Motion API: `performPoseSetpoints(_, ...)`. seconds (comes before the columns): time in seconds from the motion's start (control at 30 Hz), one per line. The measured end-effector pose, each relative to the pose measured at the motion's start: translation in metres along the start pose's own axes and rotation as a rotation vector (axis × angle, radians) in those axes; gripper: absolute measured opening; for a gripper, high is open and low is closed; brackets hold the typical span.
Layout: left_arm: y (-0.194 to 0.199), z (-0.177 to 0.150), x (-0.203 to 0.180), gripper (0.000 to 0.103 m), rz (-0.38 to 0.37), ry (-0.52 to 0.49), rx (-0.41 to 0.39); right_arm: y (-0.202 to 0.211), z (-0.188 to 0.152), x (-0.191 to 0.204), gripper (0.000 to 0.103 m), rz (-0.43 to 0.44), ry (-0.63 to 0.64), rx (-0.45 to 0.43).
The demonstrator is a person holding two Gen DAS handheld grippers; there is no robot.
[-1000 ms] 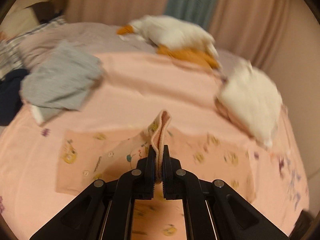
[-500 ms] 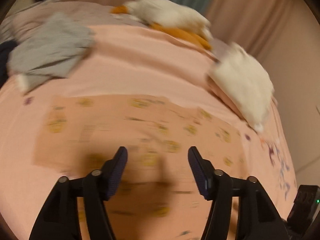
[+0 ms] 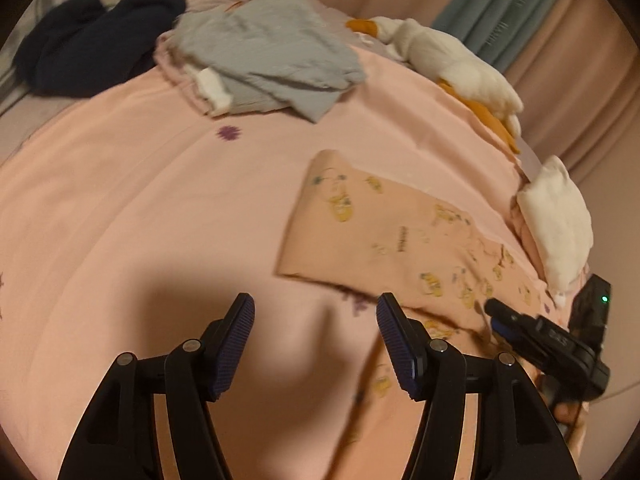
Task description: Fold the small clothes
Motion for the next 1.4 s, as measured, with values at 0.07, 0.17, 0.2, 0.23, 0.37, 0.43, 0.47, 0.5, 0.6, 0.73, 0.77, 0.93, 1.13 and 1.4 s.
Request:
performPoseSetpoints(0.07, 0.0, -0.001, 0.007, 0.062, 0.004, 0.016, 0.003, -0.004, 0.002, 0.003, 0.021, -0.021, 0.014, -0.007)
performPoseSetpoints(0.17, 0.001, -0.002, 0.016, 0.062, 0.005, 0.037, 0.011, -0.002, 0.006, 0.008, 0.007, -0.041, 0.061, -0.025)
performPoseSetpoints(0.2, 0.001, -0.003, 0.017, 0.062, 0.005, 0.04, 0.013, 0.001, 0.009, 0.01, 0.007, -0.039, 0.076, -0.035)
performPoseSetpoints(0.23, 0.002, -0.003, 0.018, 0.062, 0.005, 0.04, 0.013, 0.011, 0.015, 0.013, 0.006, -0.032, 0.09, -0.056)
performPoseSetpoints(0.37, 0.003, 0.0, 0.017, 0.062, 0.006, 0.03, 0.009, 0.063, 0.05, 0.021, 0.006, 0.015, 0.096, -0.167)
performPoseSetpoints(0.43, 0.003, 0.001, 0.014, 0.062, -0.003, 0.029, 0.003, 0.097, 0.069, 0.017, 0.007, 0.02, 0.102, -0.229)
performPoseSetpoints(0.47, 0.003, 0.002, 0.01, 0.062, -0.007, 0.025, 0.001, 0.112, 0.076, 0.013, 0.007, 0.014, 0.107, -0.256)
performPoseSetpoints(0.5, 0.002, 0.002, 0.007, 0.062, -0.009, 0.021, 0.002, 0.127, 0.083, 0.008, 0.007, 0.009, 0.11, -0.28)
performPoseSetpoints(0.6, -0.001, 0.002, -0.003, 0.062, -0.017, 0.003, 0.008, 0.16, 0.094, -0.022, 0.007, -0.043, 0.087, -0.33)
performPoseSetpoints(0.73, -0.007, 0.003, -0.024, 0.062, -0.032, -0.035, 0.015, 0.161, 0.083, -0.076, 0.007, -0.103, -0.003, -0.282)
performPoseSetpoints(0.77, -0.01, 0.004, -0.031, 0.062, -0.034, -0.052, 0.017, 0.156, 0.077, -0.091, 0.007, -0.127, -0.02, -0.255)
performPoseSetpoints(0.93, -0.031, 0.004, -0.069, 0.062, -0.054, -0.152, 0.045, 0.13, 0.051, -0.139, 0.012, -0.254, -0.075, -0.148)
performPoseSetpoints(1.13, -0.054, -0.004, -0.111, 0.061, -0.077, -0.314, 0.054, 0.153, 0.049, -0.133, 0.014, -0.283, 0.029, -0.252)
performPoseSetpoints(1.4, -0.082, -0.027, -0.117, 0.043, -0.056, -0.42, 0.102, 0.115, 0.013, -0.12, 0.012, -0.281, 0.167, -0.103)
Point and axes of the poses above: each gripper's, at about its wrist camera, not at the fingertips, and y roughly against the way its jaws point, x to its left, z to its top, the point moved 8 cm from there along -y, roughly the way its jaws point, and after that the axes turned 8 degrees about -x, right-handed, at the moved point
